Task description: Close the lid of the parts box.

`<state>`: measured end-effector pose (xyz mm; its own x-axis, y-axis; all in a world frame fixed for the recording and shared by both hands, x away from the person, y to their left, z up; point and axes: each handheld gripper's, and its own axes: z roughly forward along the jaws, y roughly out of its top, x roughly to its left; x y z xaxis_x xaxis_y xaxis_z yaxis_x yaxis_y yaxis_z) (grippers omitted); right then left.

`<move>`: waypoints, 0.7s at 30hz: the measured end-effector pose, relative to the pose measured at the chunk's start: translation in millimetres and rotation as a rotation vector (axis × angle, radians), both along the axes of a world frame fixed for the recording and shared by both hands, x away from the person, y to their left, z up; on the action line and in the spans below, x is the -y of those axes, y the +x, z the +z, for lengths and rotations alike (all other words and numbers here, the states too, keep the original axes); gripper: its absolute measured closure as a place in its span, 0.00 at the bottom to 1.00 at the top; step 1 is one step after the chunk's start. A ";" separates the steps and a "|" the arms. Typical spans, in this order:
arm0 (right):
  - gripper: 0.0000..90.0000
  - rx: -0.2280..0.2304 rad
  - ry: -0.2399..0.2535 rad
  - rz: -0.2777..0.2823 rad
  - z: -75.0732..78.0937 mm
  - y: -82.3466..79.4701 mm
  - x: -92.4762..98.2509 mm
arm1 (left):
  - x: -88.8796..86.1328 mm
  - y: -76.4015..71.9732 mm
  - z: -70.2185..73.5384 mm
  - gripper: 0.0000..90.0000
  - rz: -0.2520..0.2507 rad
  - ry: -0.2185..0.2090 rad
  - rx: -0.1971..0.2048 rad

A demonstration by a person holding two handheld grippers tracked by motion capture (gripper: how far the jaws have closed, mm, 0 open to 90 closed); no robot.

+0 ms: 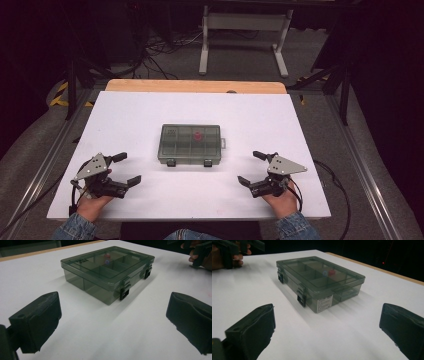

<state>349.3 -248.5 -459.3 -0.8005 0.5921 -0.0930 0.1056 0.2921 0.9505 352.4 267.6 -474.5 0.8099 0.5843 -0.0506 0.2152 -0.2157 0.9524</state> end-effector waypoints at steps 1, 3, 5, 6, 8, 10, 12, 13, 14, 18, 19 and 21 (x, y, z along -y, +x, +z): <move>0.01 -0.001 -0.001 -0.001 -1.0 0.4 -0.6 | 0.1 0.2 -0.2 0.01 0.001 -0.001 0.000; 0.01 0.001 0.001 -0.003 -1.7 0.7 -0.8 | -0.1 1.7 -0.7 0.01 0.008 0.002 -0.002; 0.01 0.005 0.001 -0.007 -2.3 0.9 -1.1 | 0.1 2.9 -1.3 0.01 0.023 0.000 -0.009; 0.01 0.004 0.002 -0.010 -2.4 1.2 -1.1 | 0.3 3.1 -1.5 0.01 0.024 0.002 -0.007; 0.01 0.003 0.002 -0.011 -2.7 1.2 -1.4 | 0.7 3.1 -1.6 0.01 0.023 0.004 -0.004; 0.01 0.004 0.001 -0.010 -3.0 1.2 -1.9 | 0.8 3.4 -1.5 0.01 0.020 0.008 0.000; 0.01 0.003 0.000 -0.011 -3.0 1.2 -2.2 | 0.9 3.2 -1.6 0.01 0.019 0.001 -0.006; 0.01 0.003 0.001 -0.011 -3.0 1.2 -2.2 | 0.6 3.3 -1.5 0.01 0.019 -0.002 -0.007; 0.01 0.001 0.002 -0.012 -3.1 1.3 -2.1 | 0.4 3.5 -1.5 0.01 0.018 -0.003 -0.010; 0.01 -0.003 0.007 -0.013 -3.1 1.6 -1.9 | -0.5 3.9 -1.4 0.01 0.023 -0.006 -0.016; 0.01 -0.003 0.007 -0.014 -3.1 1.7 -1.8 | -0.6 3.9 -1.3 0.01 0.022 -0.008 -0.017; 0.01 -0.003 0.007 -0.014 -3.0 1.6 -1.8 | -0.8 3.8 -1.1 0.00 0.020 -0.013 -0.019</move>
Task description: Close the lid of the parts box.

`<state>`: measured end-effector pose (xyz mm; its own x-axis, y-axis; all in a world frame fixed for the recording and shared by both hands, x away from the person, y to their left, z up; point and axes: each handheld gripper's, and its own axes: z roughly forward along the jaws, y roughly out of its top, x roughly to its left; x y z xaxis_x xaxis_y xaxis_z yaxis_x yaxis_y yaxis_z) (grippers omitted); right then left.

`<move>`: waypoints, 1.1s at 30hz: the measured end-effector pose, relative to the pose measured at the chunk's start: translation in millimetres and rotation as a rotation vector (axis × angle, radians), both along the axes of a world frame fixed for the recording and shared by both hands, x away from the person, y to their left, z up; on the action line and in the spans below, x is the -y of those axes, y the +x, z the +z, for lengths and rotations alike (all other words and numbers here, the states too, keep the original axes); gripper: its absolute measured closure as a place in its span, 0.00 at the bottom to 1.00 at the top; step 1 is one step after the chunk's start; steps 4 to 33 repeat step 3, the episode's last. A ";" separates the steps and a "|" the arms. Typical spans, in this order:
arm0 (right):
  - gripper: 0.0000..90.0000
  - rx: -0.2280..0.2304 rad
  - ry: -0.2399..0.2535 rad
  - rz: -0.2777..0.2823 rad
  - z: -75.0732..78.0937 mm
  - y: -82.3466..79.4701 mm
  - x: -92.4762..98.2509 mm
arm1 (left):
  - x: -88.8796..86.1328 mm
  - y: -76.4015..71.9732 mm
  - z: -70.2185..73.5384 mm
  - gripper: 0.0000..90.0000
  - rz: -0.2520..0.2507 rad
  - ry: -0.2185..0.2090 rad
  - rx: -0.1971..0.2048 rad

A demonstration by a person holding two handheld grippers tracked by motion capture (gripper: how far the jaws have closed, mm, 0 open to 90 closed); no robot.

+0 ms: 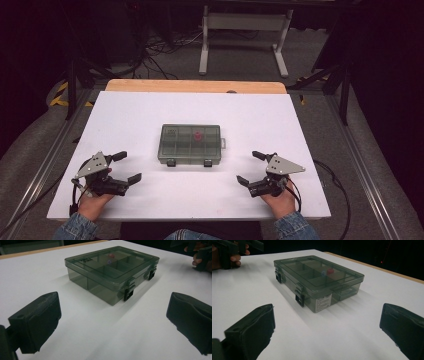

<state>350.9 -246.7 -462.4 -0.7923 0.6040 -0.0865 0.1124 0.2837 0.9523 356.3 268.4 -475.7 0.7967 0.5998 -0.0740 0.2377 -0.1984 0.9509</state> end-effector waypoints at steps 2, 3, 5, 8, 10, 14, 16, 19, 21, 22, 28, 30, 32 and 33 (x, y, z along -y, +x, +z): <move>0.01 0.000 0.002 0.001 0.1 -0.1 0.1 | -0.4 0.1 0.2 0.00 0.000 -0.003 -0.002; 0.01 0.001 0.002 0.000 0.2 -0.1 0.2 | -1.0 0.2 0.4 0.00 0.001 -0.014 -0.011; 0.01 0.001 0.002 0.000 0.2 -0.1 0.2 | -1.0 0.2 0.4 0.00 0.001 -0.014 -0.011; 0.01 0.001 0.002 0.000 0.2 -0.1 0.2 | -1.0 0.2 0.4 0.00 0.001 -0.014 -0.011; 0.01 0.001 0.002 0.000 0.2 -0.1 0.2 | -1.0 0.2 0.4 0.00 0.001 -0.014 -0.011; 0.01 0.001 0.002 0.000 0.2 -0.1 0.2 | -1.0 0.2 0.4 0.00 0.001 -0.014 -0.011; 0.01 0.001 0.002 0.000 0.2 -0.1 0.2 | -1.0 0.2 0.4 0.00 0.001 -0.014 -0.011; 0.01 0.001 0.002 0.000 0.2 -0.1 0.2 | -1.0 0.2 0.4 0.00 0.001 -0.014 -0.011; 0.01 0.001 0.002 0.000 0.2 -0.1 0.2 | -1.0 0.2 0.4 0.00 0.001 -0.014 -0.011; 0.01 0.001 0.002 0.000 0.2 -0.1 0.2 | -1.0 0.2 0.4 0.00 0.001 -0.014 -0.011; 0.01 0.001 0.002 0.000 0.2 -0.1 0.2 | -1.0 0.2 0.4 0.00 0.001 -0.014 -0.011; 0.01 0.001 0.002 0.000 0.2 -0.1 0.2 | -1.0 0.2 0.4 0.00 0.001 -0.014 -0.011; 0.01 0.001 0.002 0.000 0.2 -0.1 0.2 | -1.0 0.2 0.4 0.00 0.001 -0.014 -0.011; 0.01 0.001 0.002 0.000 0.2 -0.1 0.2 | -1.0 0.2 0.4 0.00 0.001 -0.014 -0.011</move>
